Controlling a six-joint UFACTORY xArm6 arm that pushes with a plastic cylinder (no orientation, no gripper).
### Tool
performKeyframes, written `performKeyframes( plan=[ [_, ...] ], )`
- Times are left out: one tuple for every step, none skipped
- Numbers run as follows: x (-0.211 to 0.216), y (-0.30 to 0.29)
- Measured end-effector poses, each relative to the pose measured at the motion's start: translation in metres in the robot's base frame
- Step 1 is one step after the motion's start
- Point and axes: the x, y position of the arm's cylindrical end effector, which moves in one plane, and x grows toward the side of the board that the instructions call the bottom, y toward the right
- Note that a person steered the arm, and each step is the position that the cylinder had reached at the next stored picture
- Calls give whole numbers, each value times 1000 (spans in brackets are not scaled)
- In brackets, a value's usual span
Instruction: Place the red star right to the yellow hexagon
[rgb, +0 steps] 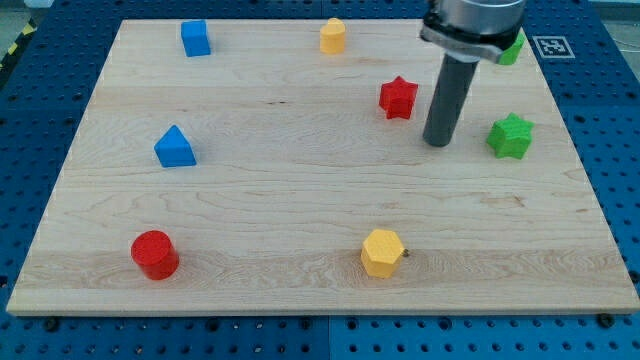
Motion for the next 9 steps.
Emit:
performKeyframes(
  plan=[
    [-36,32],
    [-72,34],
    [-74,-1],
    [-38,-28],
    [-46,-30],
    [-97,-14],
    [-105,-49],
    [-66,-88],
    [-6,-92]
  ],
)
